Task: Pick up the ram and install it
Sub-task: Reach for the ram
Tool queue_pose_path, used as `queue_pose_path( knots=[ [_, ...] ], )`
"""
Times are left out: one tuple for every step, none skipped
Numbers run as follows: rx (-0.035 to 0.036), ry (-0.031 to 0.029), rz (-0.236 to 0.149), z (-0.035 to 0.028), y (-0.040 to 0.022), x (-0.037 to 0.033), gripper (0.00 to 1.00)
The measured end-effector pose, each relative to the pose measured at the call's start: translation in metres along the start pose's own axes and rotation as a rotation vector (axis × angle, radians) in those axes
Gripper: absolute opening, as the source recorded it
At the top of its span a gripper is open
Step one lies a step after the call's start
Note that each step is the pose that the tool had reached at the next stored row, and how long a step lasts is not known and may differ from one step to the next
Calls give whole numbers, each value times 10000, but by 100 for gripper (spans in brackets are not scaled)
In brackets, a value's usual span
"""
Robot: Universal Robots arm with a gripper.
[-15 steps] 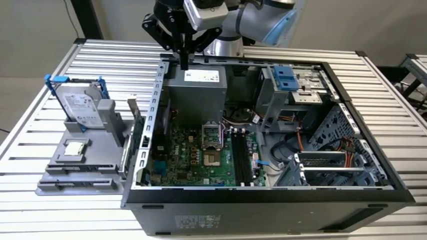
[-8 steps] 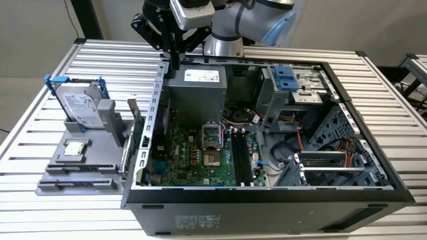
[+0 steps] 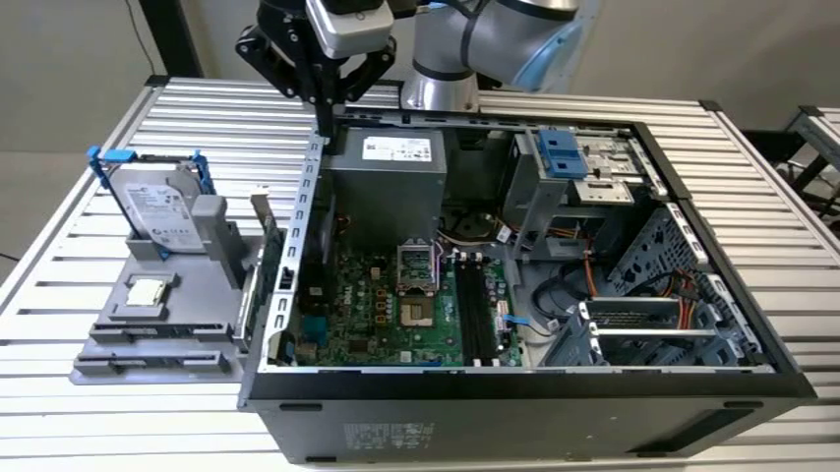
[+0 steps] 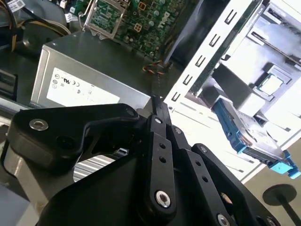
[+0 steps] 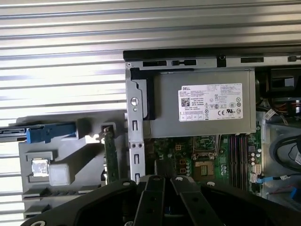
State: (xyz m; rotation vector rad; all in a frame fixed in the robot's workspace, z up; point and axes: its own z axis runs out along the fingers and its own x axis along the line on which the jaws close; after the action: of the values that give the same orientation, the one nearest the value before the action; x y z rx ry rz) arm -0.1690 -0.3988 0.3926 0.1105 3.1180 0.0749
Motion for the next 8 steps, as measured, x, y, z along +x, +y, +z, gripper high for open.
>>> queue_pose_path(
  knots=[
    [0, 0, 0, -1, -2, 30, 0],
    [0, 0, -1, -2, -4, 62, 0],
    [0, 0, -1, -2, -7, 92, 0],
    [0, 0, -1, -3, -9, 122, 0],
    [0, 0, 0, -4, -11, 153, 0],
    [-1, -1, 0, -4, -13, 179, 0],
    [-1, 0, 0, -4, -14, 203, 0],
    [0, -1, -1, -5, -16, 227, 0]
  ],
)
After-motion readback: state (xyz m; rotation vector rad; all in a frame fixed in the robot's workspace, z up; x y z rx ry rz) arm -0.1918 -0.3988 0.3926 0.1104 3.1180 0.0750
